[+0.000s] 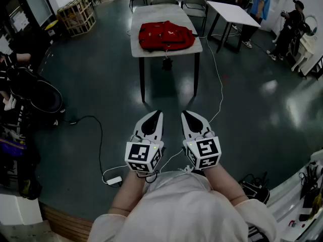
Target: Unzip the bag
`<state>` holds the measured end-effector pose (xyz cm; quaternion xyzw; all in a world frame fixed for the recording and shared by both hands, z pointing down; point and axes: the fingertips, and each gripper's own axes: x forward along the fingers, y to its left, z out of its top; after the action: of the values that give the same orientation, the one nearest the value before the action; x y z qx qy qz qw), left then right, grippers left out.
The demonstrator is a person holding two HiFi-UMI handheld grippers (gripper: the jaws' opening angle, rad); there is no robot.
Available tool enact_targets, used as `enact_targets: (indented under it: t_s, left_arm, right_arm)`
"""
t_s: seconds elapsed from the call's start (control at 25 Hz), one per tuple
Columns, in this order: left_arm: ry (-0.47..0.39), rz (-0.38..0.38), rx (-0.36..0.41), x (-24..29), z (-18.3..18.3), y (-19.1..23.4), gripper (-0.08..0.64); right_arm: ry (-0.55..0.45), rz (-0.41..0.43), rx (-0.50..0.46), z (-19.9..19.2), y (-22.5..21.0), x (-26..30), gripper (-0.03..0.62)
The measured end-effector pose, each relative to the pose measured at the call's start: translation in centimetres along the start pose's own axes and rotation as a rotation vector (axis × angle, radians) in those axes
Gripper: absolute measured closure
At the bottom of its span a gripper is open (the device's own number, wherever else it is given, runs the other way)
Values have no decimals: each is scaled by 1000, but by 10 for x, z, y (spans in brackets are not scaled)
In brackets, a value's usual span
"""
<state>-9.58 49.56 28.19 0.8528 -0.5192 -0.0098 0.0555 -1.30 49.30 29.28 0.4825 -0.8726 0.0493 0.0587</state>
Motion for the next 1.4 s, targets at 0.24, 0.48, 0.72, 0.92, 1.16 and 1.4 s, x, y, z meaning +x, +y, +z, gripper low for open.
enact_targets:
  t_s: [0.24, 0.48, 0.72, 0.92, 1.16, 1.4]
  left_arm:
    - [2, 12, -17, 5, -4, 7, 538]
    - [3, 11, -44, 6, -10, 11, 538]
    - [-6, 19, -79, 10, -14, 16, 538]
    - [-6, 50, -91, 26, -20, 25, 538]
    - [-19, 92, -112, 70, -23, 47, 538]
    - [-13, 140, -107, 154, -22, 59, 538]
  right_arm:
    - [11, 3, 17, -5, -3, 8, 566]
    - [28, -10, 40, -12, -7, 13, 566]
    - [36, -22, 93, -22, -16, 21, 566]
    - [36, -6, 116, -25, -35, 39, 565]
    - [57, 54, 125, -31, -65, 86, 565]
    - [84, 121, 120, -24, -130, 139, 565]
